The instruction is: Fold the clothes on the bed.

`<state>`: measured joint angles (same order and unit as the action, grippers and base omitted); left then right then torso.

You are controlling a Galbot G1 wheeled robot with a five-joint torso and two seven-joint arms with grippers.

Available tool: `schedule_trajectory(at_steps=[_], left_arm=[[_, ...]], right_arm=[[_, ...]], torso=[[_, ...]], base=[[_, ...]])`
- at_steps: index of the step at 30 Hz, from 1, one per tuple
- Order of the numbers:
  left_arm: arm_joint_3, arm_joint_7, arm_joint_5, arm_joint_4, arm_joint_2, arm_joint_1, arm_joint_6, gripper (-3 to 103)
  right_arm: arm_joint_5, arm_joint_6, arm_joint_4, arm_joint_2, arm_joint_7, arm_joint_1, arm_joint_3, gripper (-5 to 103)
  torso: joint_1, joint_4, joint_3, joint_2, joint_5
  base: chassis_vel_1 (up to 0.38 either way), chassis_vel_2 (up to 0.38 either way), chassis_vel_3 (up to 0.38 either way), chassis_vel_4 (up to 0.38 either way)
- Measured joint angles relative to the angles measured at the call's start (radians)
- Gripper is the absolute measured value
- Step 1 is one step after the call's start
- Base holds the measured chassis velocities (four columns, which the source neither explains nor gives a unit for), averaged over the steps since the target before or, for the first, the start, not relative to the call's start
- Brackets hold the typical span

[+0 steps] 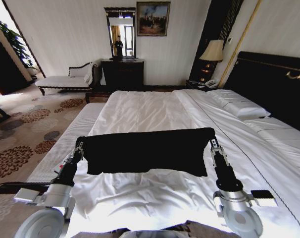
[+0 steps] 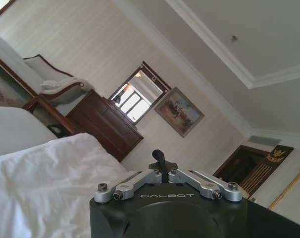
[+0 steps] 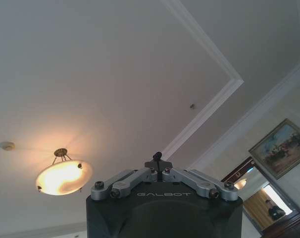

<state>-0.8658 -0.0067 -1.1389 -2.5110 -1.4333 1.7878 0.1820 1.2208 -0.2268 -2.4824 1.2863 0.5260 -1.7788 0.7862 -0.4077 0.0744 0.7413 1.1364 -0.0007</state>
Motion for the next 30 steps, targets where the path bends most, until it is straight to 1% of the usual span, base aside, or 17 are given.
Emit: schedule_trajectory(at_steps=[1, 2, 4, 7, 8, 9, 11, 12, 14, 16, 17, 20, 21, 22, 25, 28, 30], left_arm=[[0.001, -0.008, -0.008, 0.000, 0.001, 0.009, 0.000, 1], [0.001, -0.008, -0.008, 0.000, 0.001, 0.009, 0.000, 1], [0.013, -0.035, -0.020, 0.000, 0.009, 0.009, 0.008, 1], [0.050, -0.065, -0.002, 0.003, 0.027, -0.043, 0.023, 1], [0.050, -0.065, -0.002, 0.003, 0.027, -0.043, 0.023, 1], [0.072, -0.071, 0.018, 0.004, 0.038, -0.080, 0.033, 1], [0.120, -0.073, 0.076, 0.059, 0.065, -0.159, 0.049, 1], [0.120, -0.073, 0.076, 0.059, 0.065, -0.159, 0.049, 1], [0.198, -0.073, 0.129, 0.230, 0.101, -0.255, 0.062, 1], [0.274, -0.080, 0.179, 0.421, 0.128, -0.356, 0.065, 1], [0.274, -0.080, 0.179, 0.421, 0.128, -0.356, 0.065, 1], [0.372, -0.080, 0.267, 0.707, 0.138, -0.544, 0.048, 1], [0.387, -0.080, 0.278, 0.769, 0.134, -0.588, 0.041, 1], [0.387, -0.080, 0.278, 0.769, 0.134, -0.588, 0.041, 1], [0.414, -0.076, 0.287, 0.964, 0.110, -0.718, 0.011, 1], [0.417, -0.062, 0.276, 1.035, 0.101, -0.773, -0.008, 1], [0.417, -0.048, 0.267, 1.074, 0.096, -0.797, -0.021, 1]], right_arm=[[-0.012, 0.015, -0.020, -0.001, -0.073, -0.012, 0.019, 0], [-0.012, 0.015, -0.020, -0.001, -0.073, -0.012, 0.019, 0], [-0.042, 0.087, -0.032, -0.025, -0.298, -0.015, 0.051, 0], [-0.037, 0.200, -0.032, -0.102, -0.542, 0.056, 0.028, 0], [-0.037, 0.200, -0.032, -0.102, -0.542, 0.056, 0.028, 0], [-0.030, 0.240, -0.030, -0.150, -0.595, 0.108, -0.004, 0], [-0.031, 0.274, 0.064, -0.228, -0.603, 0.221, -0.087, 0], [-0.031, 0.274, 0.064, -0.228, -0.603, 0.221, -0.087, 0], [-0.026, 0.282, 0.250, -0.277, -0.584, 0.337, -0.196, 0], [-0.015, 0.279, 0.441, -0.295, -0.552, 0.446, -0.300, 0], [-0.015, 0.279, 0.441, -0.295, -0.552, 0.446, -0.300, 0], [-0.051, 0.228, 0.730, -0.287, -0.499, 0.632, -0.463, 0], [-0.064, 0.212, 0.796, -0.278, -0.483, 0.670, -0.497, 0], [-0.064, 0.212, 0.796, -0.278, -0.483, 0.670, -0.497, 0], [-0.097, 0.161, 1.018, -0.233, -0.418, 0.784, -0.580, 0], [-0.112, 0.128, 1.114, -0.195, -0.387, 0.835, -0.599, 0], [-0.113, 0.106, 1.170, -0.168, -0.370, 0.865, -0.602, 0]], torso=[[0.000, 0.0001, 0.000, 0.000, 0.0001], [0.000, 0.0001, 0.000, 0.000, 0.0001], [0.000, 0.0002, 0.000, 0.000, 0.0007], [0.000, -0.0001, 0.000, 0.000, 0.0009], [0.000, -0.0001, 0.000, 0.000, 0.0009], [0.000, -0.0001, 0.000, 0.000, 0.0009], [0.000, -0.0004, 0.000, 0.000, 0.0007], [0.000, -0.0004, 0.000, 0.000, 0.0007], [0.000, -0.0003, 0.000, 0.000, 0.0011], [0.000, -0.0001, 0.000, 0.000, 0.0003], [0.000, -0.0001, 0.000, 0.000, 0.0003], [-0.001, 0.0001, 0.001, 0.000, 0.0004], [-0.001, -0.0001, 0.001, -0.001, 0.0008], [-0.001, -0.0001, 0.001, -0.001, 0.0008], [-0.001, 0.0003, 0.001, -0.001, 0.0004], [-0.001, 0.0001, 0.000, -0.001, 0.0012], [0.000, 0.0000, 0.000, 0.000, 0.0003]], base=[[0.000, 0.000, 0.000, 0.000], [0.000, 0.000, 0.000, 0.000], [0.000, 0.000, 0.000, 0.000], [0.000, 0.000, 0.000, 0.000], [0.000, 0.000, 0.000, 0.000], [0.000, 0.000, 0.000, 0.000], [0.000, 0.000, 0.000, 0.000], [0.000, 0.000, 0.000, 0.000], [0.000, 0.000, 0.000, 0.000], [0.000, 0.000, 0.000, 0.000], [0.000, 0.000, 0.000, 0.000], [0.000, 0.000, 0.000, 0.000], [0.000, 0.000, 0.000, 0.000], [0.000, 0.000, 0.000, 0.000], [0.000, 0.000, 0.000, 0.000], [0.000, 0.000, 0.000, 0.000], [0.000, 0.000, 0.000, 0.000]])
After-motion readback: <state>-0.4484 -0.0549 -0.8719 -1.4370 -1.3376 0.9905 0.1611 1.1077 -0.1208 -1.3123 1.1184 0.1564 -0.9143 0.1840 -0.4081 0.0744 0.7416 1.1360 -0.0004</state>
